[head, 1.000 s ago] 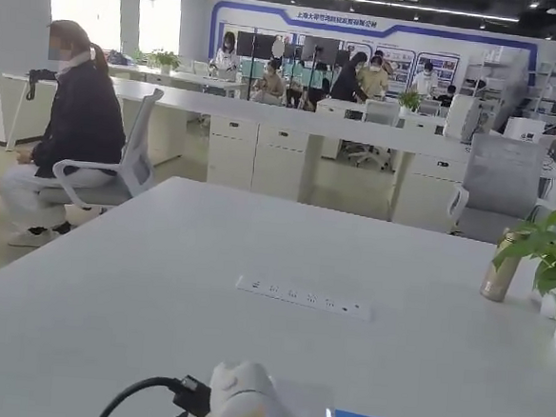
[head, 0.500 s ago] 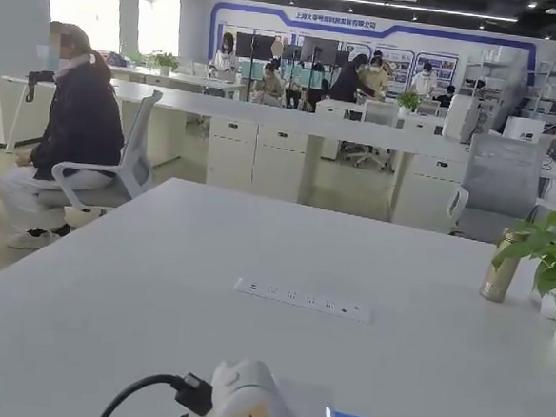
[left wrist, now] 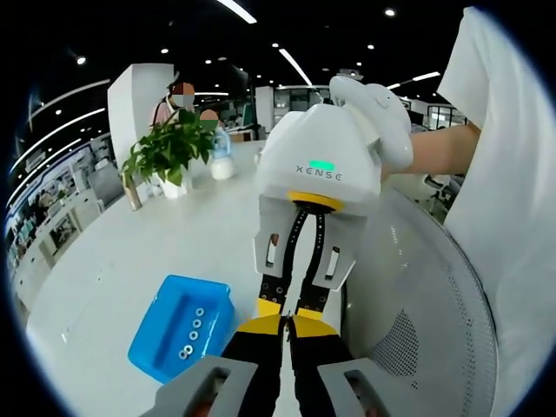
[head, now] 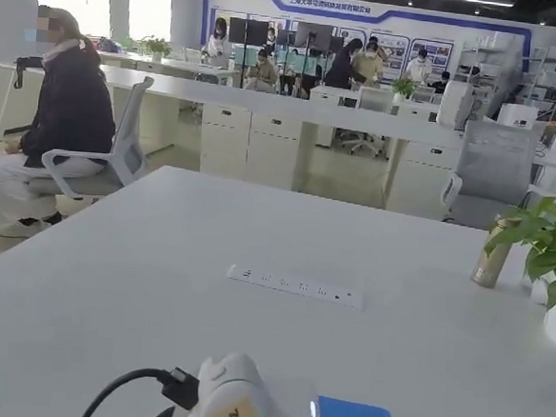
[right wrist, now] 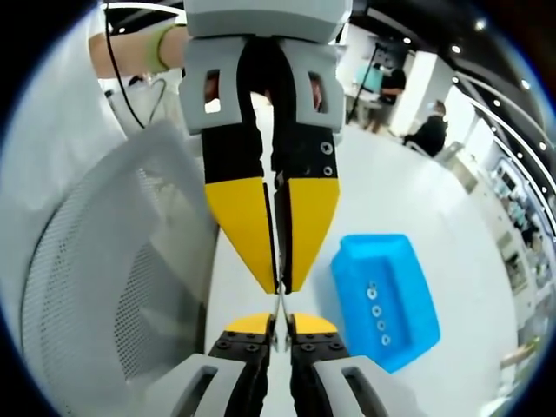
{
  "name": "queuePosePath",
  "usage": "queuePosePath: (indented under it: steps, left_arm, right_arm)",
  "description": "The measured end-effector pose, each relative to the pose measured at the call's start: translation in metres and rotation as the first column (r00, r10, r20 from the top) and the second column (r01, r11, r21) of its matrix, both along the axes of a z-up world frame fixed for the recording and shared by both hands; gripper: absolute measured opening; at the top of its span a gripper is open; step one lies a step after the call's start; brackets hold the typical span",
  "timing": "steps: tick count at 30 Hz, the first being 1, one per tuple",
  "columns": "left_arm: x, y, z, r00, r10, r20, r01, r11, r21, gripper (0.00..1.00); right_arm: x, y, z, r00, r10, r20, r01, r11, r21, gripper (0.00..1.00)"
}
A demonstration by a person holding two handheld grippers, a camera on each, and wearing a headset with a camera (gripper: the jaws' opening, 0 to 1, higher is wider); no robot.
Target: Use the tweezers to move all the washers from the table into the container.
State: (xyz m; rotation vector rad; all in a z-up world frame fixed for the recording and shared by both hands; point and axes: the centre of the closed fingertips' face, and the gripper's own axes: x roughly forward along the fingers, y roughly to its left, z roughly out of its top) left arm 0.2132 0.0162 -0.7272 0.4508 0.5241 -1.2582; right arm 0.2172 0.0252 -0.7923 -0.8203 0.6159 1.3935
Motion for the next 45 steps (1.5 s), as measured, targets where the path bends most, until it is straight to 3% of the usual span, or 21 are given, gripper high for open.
queuePosePath:
  steps: [6,11,14,20,27,34,39,45]
  left_arm:
    - [-0.002,0.001,-0.02,1.0,0.003,-0.028,-0.002,0.999,0.033,0.0]
    - [-0.003,0.003,-0.04,1.0,-0.002,-0.024,0.003,0.997,0.077,0.0]
    - [-0.005,0.003,-0.047,0.999,0.004,-0.032,-0.001,0.997,0.08,0.0]
    - [-0.008,0.016,-0.061,0.997,0.037,-0.069,-0.03,0.994,0.101,0.0]
    - [-0.011,0.028,-0.073,0.995,0.051,-0.085,-0.038,0.988,0.149,0.0]
    - [-0.017,0.032,-0.081,0.996,0.01,-0.085,0.009,0.973,0.23,0.0]
    - [-0.014,0.032,-0.082,0.995,0.012,-0.1,0.014,0.968,0.249,0.0]
    - [-0.018,0.036,-0.097,0.988,0.005,-0.154,0.043,0.95,0.309,0.0]
  right_arm:
    - [-0.005,-0.001,-0.019,0.998,-0.04,-0.047,0.042,0.999,0.028,0.04]
    - [-0.007,-0.005,-0.034,0.997,-0.065,-0.049,0.065,0.998,0.0,0.05]
    - [-0.008,-0.005,-0.044,0.996,-0.069,-0.052,0.068,0.998,-0.009,0.05]
    - [-0.012,-0.002,-0.046,0.995,-0.074,-0.06,0.074,0.997,-0.002,0.05]
    - [-0.013,0.008,-0.053,0.995,-0.065,-0.075,0.065,0.998,0.004,0.06]
    - [-0.016,0.011,-0.057,0.982,-0.113,-0.148,0.12,0.992,0.035,0.08]
    - [-0.014,0.011,-0.058,0.976,-0.135,-0.17,0.146,0.988,0.054,0.09]
    - [-0.017,0.014,-0.065,0.969,-0.157,-0.191,0.17,0.984,0.052,0.1]
